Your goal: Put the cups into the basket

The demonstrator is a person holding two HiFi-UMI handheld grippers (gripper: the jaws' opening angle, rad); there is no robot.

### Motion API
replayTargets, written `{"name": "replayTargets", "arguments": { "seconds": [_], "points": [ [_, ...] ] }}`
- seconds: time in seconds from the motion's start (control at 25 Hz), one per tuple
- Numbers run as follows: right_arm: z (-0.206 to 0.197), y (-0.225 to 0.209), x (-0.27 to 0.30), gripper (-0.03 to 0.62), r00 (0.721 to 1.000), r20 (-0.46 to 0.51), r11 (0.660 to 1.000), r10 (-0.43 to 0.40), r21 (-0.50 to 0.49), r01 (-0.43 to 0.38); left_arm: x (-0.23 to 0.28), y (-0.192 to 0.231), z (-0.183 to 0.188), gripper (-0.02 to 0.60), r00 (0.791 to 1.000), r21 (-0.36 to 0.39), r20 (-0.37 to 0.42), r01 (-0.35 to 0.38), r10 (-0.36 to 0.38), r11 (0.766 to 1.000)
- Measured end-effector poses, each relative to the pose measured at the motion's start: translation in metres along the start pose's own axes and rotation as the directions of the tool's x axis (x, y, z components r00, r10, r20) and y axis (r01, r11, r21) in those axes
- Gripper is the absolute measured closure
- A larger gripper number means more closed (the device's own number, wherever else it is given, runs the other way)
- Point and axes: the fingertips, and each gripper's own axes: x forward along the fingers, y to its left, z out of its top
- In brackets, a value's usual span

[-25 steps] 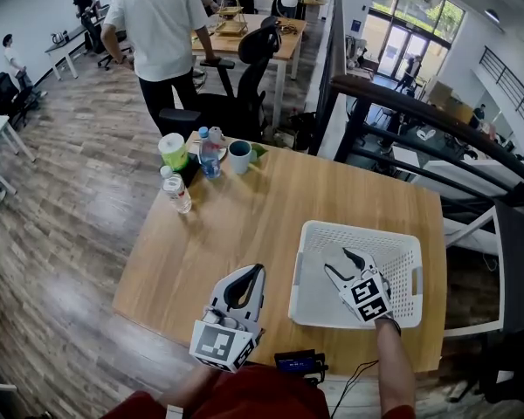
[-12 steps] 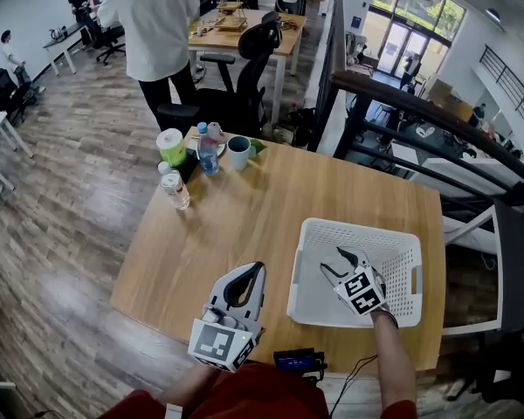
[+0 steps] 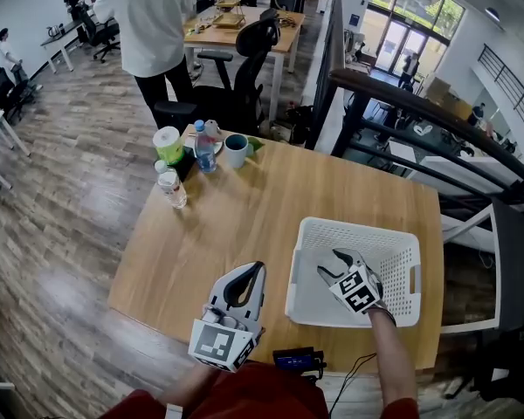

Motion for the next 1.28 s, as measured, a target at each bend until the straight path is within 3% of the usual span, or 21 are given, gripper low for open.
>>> {"name": "replayTargets", "arguments": {
  "seconds": [1.28],
  "points": [
    [-0.02,-0.007,-0.005,0.358,0.999,-0.047,0.998,0.022,0.055,-0.019,0.008,-0.009,-0.004,0.575,0.999,0.005,-0.019,0.034,-0.034,0.999]
  ]
}}
